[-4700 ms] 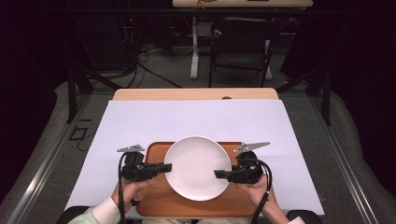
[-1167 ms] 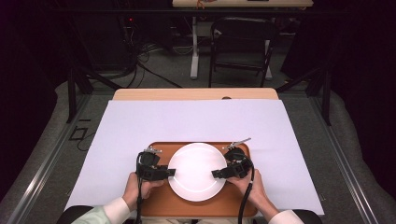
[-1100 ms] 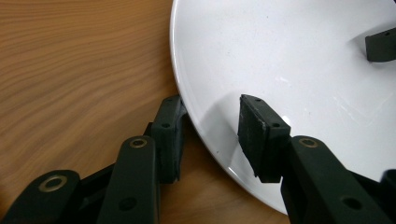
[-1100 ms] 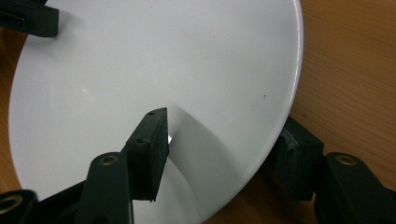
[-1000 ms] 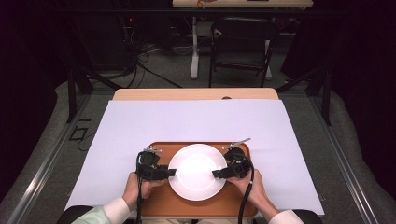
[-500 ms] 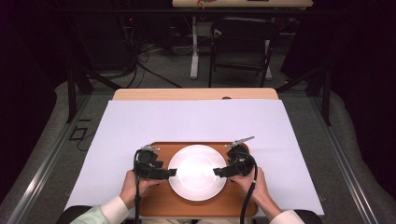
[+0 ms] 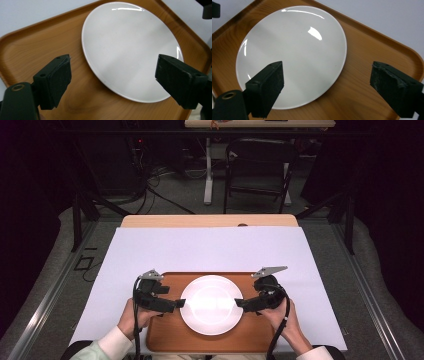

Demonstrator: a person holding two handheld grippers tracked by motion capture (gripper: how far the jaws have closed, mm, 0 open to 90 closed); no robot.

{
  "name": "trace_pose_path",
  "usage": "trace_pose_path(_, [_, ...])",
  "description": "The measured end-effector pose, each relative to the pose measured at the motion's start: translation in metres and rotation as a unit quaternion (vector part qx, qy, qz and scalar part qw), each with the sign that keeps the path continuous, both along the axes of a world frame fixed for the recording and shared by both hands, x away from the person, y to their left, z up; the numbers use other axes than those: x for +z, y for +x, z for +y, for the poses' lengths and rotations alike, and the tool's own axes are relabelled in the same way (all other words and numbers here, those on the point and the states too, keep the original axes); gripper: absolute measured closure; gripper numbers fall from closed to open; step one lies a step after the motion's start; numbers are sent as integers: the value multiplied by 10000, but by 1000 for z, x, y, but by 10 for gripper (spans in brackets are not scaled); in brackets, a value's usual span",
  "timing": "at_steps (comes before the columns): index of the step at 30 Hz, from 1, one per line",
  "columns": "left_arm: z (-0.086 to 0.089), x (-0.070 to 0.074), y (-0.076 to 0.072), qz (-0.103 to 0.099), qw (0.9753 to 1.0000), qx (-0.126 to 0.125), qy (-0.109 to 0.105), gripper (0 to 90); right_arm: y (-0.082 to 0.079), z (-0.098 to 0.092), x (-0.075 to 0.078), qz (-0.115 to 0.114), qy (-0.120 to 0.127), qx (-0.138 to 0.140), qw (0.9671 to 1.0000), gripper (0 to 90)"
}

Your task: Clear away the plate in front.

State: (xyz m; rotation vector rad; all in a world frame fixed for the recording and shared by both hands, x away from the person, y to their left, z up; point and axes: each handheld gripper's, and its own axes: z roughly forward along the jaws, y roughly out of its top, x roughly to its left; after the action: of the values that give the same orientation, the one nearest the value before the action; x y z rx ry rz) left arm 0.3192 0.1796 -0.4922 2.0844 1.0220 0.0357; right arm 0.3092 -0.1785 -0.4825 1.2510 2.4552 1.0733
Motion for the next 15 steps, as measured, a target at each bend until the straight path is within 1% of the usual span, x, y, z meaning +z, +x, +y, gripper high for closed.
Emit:
trace_pose_path(2, [5, 6, -1, -61, 10000, -15, -26, 119, -6, -3, 5, -120, 0, 20, 9999, 80])
trace_pose_path(4, [10, 10, -4, -145, 9999, -8, -36, 107, -10, -5, 9, -175, 23, 39, 9998, 64])
trace_pose_path(6, [15, 13, -6, -200, 9998, -18, -19, 94, -13, -7, 12, -243, -9, 75, 9997, 46])
trace_pose_path(7, [18, 14, -7, -250, 9997, 1, -55, 91, -15, -8, 14, -284, -18, 79, 9996, 43])
trace_pose_path(8, [21, 15, -9, -242, 9997, 13, -43, 90, -17, -9, 16, -320, -23, 94, 9994, 37])
trace_pose_path(10, [28, 19, -13, -321, 9995, 29, -3, 79, -21, -12, 20, -400, -59, 118, 9991, 26])
trace_pose_path(11, [31, 21, -15, -357, 9993, 29, 54, 77, -22, -14, 22, -438, -70, 127, 9989, 24])
trace_pose_path(12, [34, 22, -17, -410, 9991, 35, 98, 73, -24, -16, 24, -461, -73, 120, 9988, 20])
trace_pose_path(13, [38, 24, -20, -460, 9989, 64, 93, 71, -25, -18, 25, -503, -69, 127, 9986, 15])
trace_pose_path(14, [42, 25, -21, -481, 9987, 59, 142, 69, -27, -21, 27, -551, -61, 110, 9984, 13])
trace_pose_path(15, [46, 26, -24, -497, 9987, 86, 117, 64, -29, -23, 29, -575, -63, 98, 9983, 11])
